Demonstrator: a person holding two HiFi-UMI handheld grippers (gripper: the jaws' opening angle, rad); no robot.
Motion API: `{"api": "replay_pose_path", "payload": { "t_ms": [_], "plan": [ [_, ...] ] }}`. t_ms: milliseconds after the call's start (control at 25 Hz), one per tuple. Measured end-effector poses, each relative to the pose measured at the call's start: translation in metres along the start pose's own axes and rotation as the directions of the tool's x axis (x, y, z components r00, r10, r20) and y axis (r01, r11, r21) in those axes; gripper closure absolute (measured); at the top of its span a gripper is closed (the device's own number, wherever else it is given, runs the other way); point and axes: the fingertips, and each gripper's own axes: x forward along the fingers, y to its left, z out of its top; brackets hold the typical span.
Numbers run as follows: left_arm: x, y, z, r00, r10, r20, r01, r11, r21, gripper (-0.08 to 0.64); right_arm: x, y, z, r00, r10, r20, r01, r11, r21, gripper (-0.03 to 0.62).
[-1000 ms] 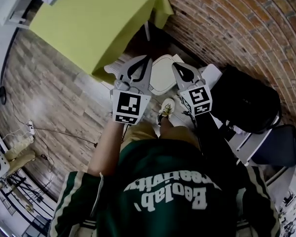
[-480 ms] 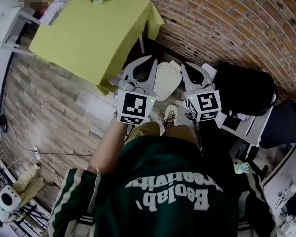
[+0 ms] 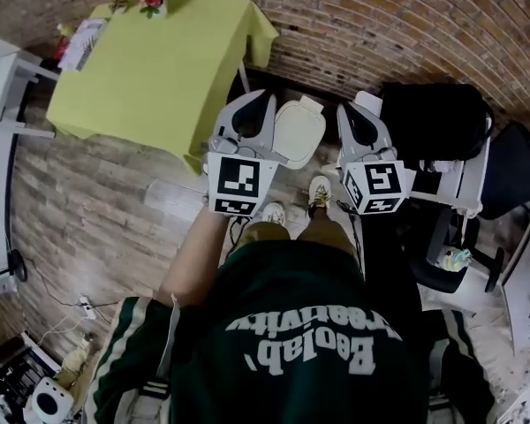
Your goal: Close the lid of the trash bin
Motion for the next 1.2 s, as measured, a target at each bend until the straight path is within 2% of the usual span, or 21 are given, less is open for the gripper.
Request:
{"api": "replay_pose_path", "payload": {
  "t_ms": [160, 360, 640, 1200],
  "plan": [
    [-0.013, -0.007, 0.002, 0.999, -0.039, 0.018, 0.038, 0.999, 0.007, 0.558, -0.018, 0.01, 0.003, 0.999, -0.045, 0.018, 0.045, 0.999, 0.002, 0.58],
    [-0.022, -0.012, 0.008, 0.997, -0.068, 0.037, 0.067, 0.998, 0.015, 0.557, -0.028, 0.017, 0.009, 0.997, -0.06, 0.038, 0.061, 0.998, -0.012, 0.58],
    [-0.027, -0.012, 0.013, 0.995, -0.072, 0.062, 0.072, 0.997, 0.003, 0.558, -0.027, 0.026, 0.014, 0.999, -0.027, 0.038, 0.03, 0.998, -0.06, 0.581],
    [-0.036, -0.008, 0.023, 0.994, -0.062, 0.094, 0.061, 0.998, 0.014, 0.557, -0.033, 0.025, 0.033, 0.995, -0.043, 0.085, 0.049, 0.997, -0.067, 0.581]
  ]
}}
